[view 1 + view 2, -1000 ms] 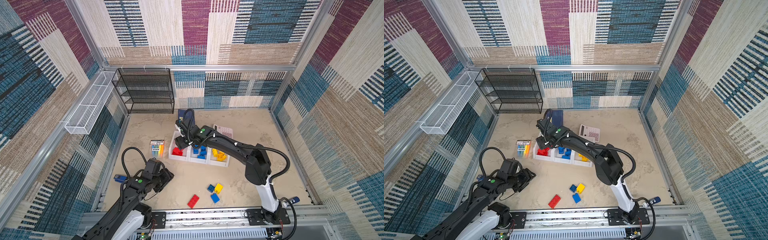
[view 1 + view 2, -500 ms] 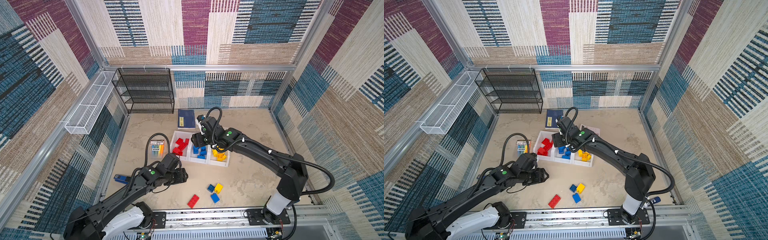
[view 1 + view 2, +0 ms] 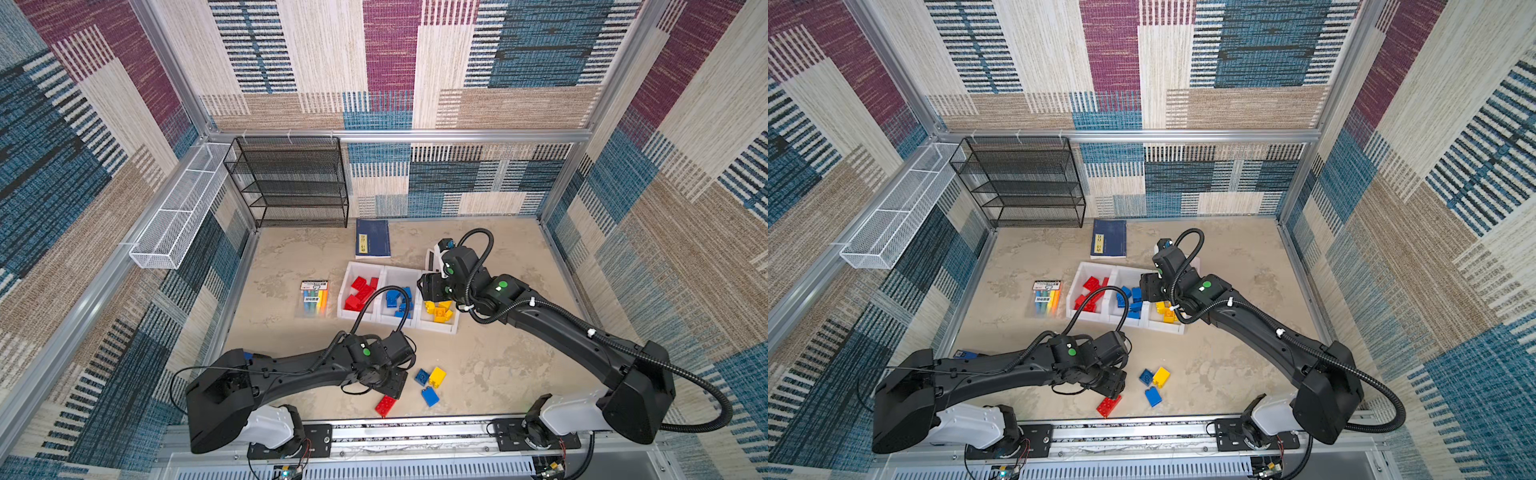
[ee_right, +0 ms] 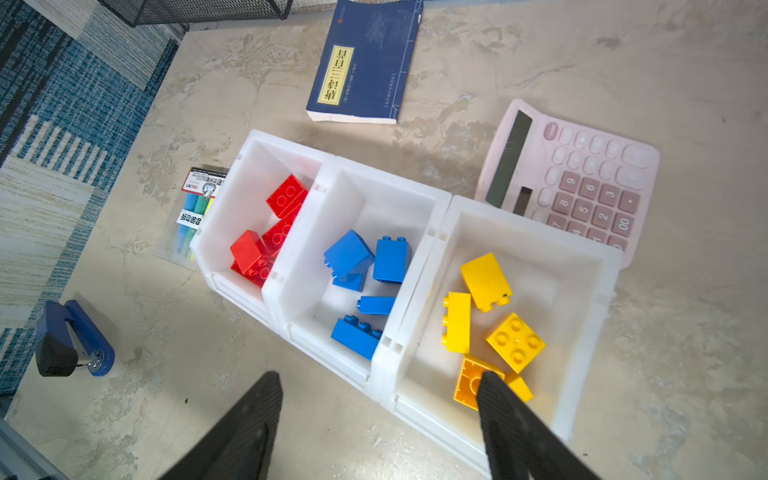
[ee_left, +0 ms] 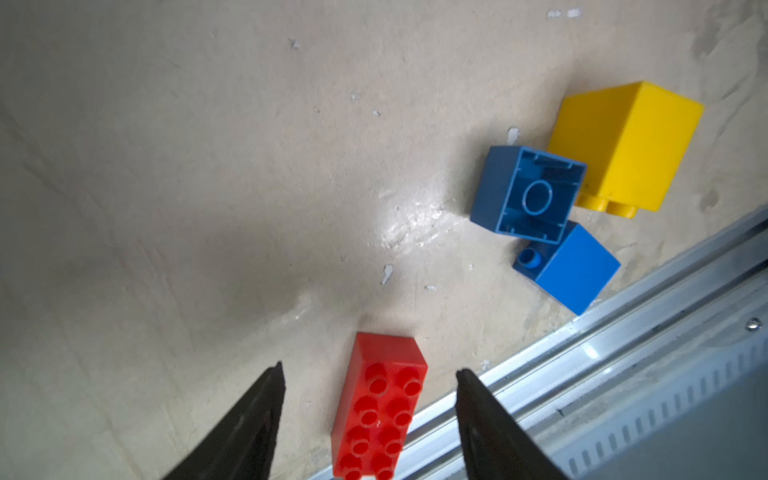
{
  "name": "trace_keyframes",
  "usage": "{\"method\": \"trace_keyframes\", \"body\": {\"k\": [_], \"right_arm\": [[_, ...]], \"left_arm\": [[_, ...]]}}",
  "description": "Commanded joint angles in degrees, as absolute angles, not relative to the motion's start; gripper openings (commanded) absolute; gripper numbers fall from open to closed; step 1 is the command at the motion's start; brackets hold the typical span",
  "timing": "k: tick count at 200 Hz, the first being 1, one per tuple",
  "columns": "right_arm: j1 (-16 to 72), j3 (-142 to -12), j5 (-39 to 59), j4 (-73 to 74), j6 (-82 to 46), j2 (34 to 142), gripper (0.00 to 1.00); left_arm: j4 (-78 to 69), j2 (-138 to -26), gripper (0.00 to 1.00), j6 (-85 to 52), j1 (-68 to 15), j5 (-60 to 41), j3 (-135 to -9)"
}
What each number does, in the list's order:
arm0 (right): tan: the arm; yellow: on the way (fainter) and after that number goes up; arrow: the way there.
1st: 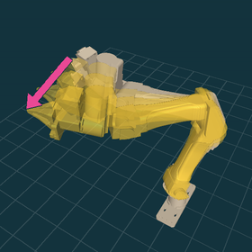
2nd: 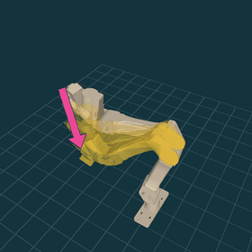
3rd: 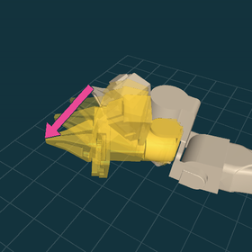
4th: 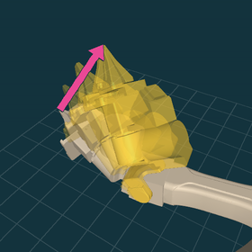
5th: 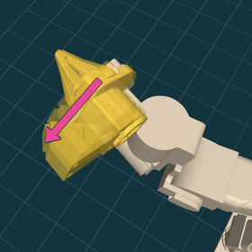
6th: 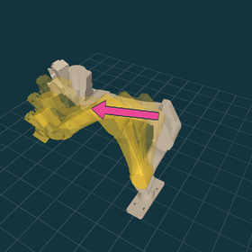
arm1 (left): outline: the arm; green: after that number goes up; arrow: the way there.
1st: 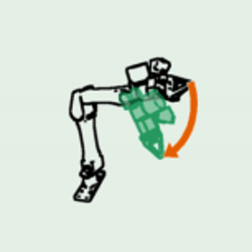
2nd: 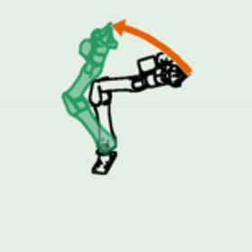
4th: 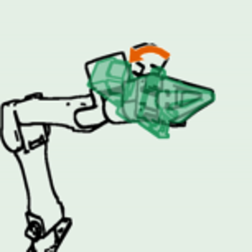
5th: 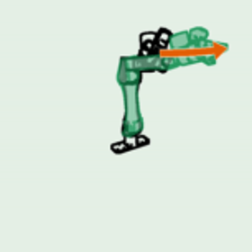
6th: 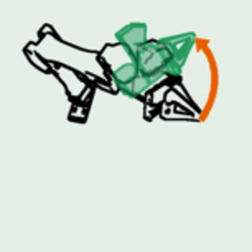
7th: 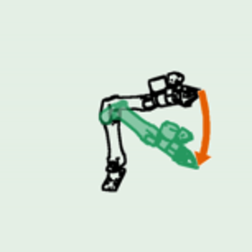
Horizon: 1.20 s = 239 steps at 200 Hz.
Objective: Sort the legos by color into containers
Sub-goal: 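Withdraw the right gripper while the left gripper grasps a red brick in the pile, then carry the red brick with the left gripper over the red compartment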
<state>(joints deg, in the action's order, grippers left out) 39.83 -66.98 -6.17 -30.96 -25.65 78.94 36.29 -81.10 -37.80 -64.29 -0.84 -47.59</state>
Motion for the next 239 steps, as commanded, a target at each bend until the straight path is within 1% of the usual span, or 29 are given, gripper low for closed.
{"method": "trace_keyframes", "body": {"k": [1,40,74,130,149,163,183,206,239], "right_arm": [[39.49,-65.75,-6.59,-28.67,-26.76,77.57,0.77],[39.12,-64.28,-6.2,-28.65,-26.87,76.71,0.77],[38.93,-63.34,-6.11,-28.21,-26.98,76.29,0.76],[38.74,-61.82,-6.57,-28.22,-27.23,74.77,0.75],[38.67,-61.27,-6.89,-28.32,-27.34,73.88,0.75],[38.63,-60.85,-7.18,-28.45,-27.51,73.4,0.75],[38.51,-60.38,-7.46,-28.65,-27.71,72.48,0.75],[38.4,-60.12,-7.73,-28.98,-27.6,71.7,0.74],[38.21,-60.21,-8.33,-29.7,-27.43,70.86,0.73]], "left_arm": [[36.31,-83.28,0.68,-36.1,-66.29,-0.01,-48.73],[37.93,-87.01,0.66,-36.88,-69.83,1.39,-49.41],[39.78,-90.33,0.6,-36.83,-71.63,2.37,-50.8],[39.82,-92.15,0.4,-37.79,-71.72,3.98,-51.0],[40.0,-92.01,0.36,-37.84,-71.65,4.64,-51.24],[40.3,-92.03,0.34,-37.64,-71.46,5.1,-51.76],[39.9,-91.57,0.34,-37.35,-70.26,4.83,-52.05],[41.25,-90.24,0.34,-35.98,-66.89,5.32,-53.35],[44.01,-85.42,0.34,-31.49,-57.04,5.84,-58.42]]}}
